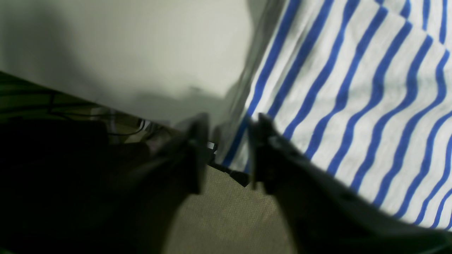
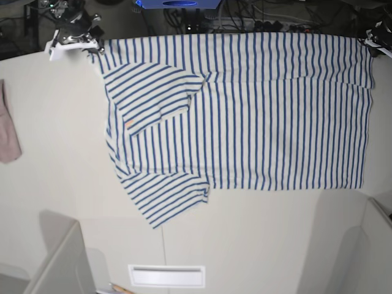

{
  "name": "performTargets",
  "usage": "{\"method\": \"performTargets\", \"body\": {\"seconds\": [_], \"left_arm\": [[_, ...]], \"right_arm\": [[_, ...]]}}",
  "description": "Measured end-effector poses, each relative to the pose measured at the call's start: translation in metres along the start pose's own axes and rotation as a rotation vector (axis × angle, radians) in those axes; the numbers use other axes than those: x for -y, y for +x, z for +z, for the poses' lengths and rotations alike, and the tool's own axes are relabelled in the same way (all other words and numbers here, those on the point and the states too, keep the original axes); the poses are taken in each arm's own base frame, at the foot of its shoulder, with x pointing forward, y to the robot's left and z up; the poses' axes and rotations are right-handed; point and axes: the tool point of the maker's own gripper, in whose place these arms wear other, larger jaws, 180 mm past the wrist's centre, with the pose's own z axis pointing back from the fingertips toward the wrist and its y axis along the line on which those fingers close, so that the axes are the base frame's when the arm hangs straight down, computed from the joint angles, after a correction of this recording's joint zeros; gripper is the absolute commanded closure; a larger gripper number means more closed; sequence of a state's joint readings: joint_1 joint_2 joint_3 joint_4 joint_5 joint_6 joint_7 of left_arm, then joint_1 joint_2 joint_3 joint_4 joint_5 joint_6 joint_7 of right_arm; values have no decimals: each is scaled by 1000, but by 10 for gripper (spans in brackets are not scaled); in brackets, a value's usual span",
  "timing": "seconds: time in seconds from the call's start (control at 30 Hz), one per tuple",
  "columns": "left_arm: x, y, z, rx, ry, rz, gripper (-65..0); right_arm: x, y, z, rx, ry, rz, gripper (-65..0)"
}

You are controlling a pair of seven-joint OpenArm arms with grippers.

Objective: Fold the T-shirt properly
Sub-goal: 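Release the shirt and move the right gripper toward the sleeve, then lower the right gripper to the sleeve and the left gripper to the hem side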

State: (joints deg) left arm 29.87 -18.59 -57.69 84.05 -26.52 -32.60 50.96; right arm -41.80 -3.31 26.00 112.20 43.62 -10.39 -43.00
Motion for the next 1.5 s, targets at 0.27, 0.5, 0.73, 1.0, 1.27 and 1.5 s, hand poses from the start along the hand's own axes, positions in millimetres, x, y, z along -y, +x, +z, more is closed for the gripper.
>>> {"method": "performTargets", "body": {"seconds": [0.27,0.5,0.73,1.0,1.27,1.5], "left_arm": [[-36,13,20,71,95,83,-449],[-34,60,38,154,127,63,-449],[5,116,34,264,61,-9,-448],[40,131,19,271,-16,-52,-448],[38,131,17,271,-18,-35,-448],[30,121,6,229,-23,-6,-448]], "right_arm": [[-7,10,4,36,16,13,-266],[-49,90,-1,244,109,112,-264],[-97,140,-34,217,191,145,-264],[-166,194,-83,161,250,201,-264],[-202,221,-154,125,146,274,-272],[-247,218,-190,86,275,387,-272]]}}
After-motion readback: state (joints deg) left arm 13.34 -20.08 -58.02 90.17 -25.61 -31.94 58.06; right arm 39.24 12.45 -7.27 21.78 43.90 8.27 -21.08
